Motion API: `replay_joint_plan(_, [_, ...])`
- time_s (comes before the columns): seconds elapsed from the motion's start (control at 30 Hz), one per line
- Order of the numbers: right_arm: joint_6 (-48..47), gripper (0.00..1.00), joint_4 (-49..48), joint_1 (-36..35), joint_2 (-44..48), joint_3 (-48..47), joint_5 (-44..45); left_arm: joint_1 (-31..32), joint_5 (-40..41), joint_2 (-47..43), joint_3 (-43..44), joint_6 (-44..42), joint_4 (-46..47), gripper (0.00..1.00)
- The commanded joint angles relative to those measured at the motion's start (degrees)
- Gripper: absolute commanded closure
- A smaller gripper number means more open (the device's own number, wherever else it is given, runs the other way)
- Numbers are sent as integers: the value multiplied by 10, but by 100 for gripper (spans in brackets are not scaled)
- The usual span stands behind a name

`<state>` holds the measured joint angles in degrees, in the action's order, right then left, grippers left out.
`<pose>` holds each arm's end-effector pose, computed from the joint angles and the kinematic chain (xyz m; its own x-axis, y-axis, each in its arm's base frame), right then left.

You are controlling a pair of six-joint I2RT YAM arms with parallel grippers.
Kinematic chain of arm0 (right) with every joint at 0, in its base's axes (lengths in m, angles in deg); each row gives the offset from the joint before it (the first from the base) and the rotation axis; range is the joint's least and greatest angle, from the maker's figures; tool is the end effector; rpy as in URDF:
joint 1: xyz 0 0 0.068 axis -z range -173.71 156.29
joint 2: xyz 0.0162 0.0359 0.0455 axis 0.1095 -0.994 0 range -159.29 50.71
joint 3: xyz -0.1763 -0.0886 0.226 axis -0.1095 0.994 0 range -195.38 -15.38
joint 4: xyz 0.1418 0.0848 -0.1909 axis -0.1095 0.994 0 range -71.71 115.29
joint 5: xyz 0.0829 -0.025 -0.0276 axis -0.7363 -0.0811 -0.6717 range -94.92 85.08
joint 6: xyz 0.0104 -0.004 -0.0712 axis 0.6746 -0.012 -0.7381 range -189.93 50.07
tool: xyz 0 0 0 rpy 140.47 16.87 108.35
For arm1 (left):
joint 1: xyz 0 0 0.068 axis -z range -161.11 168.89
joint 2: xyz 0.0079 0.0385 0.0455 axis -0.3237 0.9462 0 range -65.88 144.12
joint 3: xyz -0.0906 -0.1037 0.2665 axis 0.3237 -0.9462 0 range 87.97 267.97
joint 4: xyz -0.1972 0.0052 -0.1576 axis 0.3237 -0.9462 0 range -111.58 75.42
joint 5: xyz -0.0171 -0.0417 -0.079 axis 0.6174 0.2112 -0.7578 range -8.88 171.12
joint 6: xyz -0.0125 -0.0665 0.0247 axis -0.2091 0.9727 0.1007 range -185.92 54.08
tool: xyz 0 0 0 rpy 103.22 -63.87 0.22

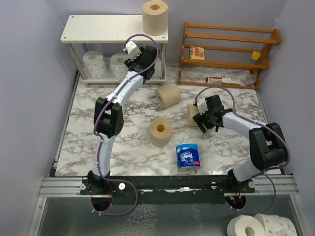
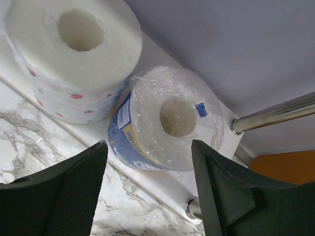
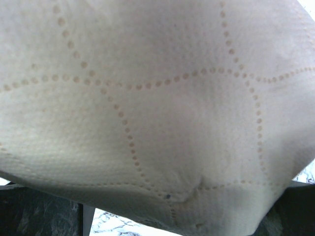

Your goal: Place and organize the paper towels onto the shelf

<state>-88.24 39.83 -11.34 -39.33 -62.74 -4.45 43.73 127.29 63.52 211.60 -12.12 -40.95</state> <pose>0.2784 0.0879 0.1697 -0.7207 -0.5585 -0.4106 -0.5538 0.8202 -0.1437 0.5110 -0.1893 0.3138 -0.0726 -0.5821 -0.8098 -0.5451 0.7031 -0.4566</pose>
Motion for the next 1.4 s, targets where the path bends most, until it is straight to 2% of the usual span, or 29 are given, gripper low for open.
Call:
replay_joint_plan(0.0, [-17, 28, 68, -5, -42, 41, 2, 1, -13, -92, -46, -51, 49, 31])
replay_joint_plan(0.13, [-18, 28, 69, -5, -42, 40, 1, 2, -92, -140, -100, -111, 67, 30])
replay_joint_plan(0.23, [-19, 28, 69, -5, -43, 40, 1, 2, -207, -169, -146, -254, 124, 23])
replay_joint_plan(0.27, [-18, 28, 69, -5, -42, 41, 1, 2, -265, -179, -164, -310, 146, 19])
replay_joint_plan(0.33, [-19, 28, 69, -5, -42, 41, 0, 2, -387, -196, -211, -430, 195, 3])
replay_joint_plan(0.4, [-19, 28, 70, -5, -42, 41, 0, 2, -533, -205, -245, -550, 212, 1])
replay_joint_plan(0.47, [-19, 28, 69, -5, -43, 41, 0, 1, -610, -210, -277, -607, 226, 1])
replay_joint_plan(0.57, [-19, 28, 70, -5, -45, 40, 0, -15, -682, -207, -328, -584, 307, 1])
replay_joint_plan(0.67, [-17, 28, 69, -5, -46, 40, 5, -52, -790, -181, -360, -457, 425, 1])
replay_joint_plan(0.73, [-17, 28, 69, -5, -47, 40, 6, -68, -832, -159, -360, -393, 478, 2])
replay_joint_plan(0.77, [-17, 28, 69, -4, -47, 41, 7, -70, -835, -149, -353, -379, 487, 6])
replay_joint_plan(0.8, [-17, 28, 68, -5, -48, 40, 7, -70, -835, -140, -344, -376, 490, 19])
replay_joint_plan(0.87, [-17, 28, 68, -5, -50, 41, 8, -71, -822, -125, -324, -367, 487, 53])
replay_joint_plan(0.97, [-17, 28, 68, -5, -56, 41, 7, -70, -788, -113, -303, -363, 470, 91])
replay_joint_plan(1.0, [-17, 28, 68, -5, -58, 40, 7, -69, -771, -110, -296, -365, 457, 100])
replay_joint_plan(1.2, [-17, 28, 69, -5, -65, 39, 4, -59, -679, -84, -270, -356, 422, 100])
replay_joint_plan(1.37, [-17, 28, 68, -5, -69, 40, 5, -40, -558, -40, -221, -367, 377, 100])
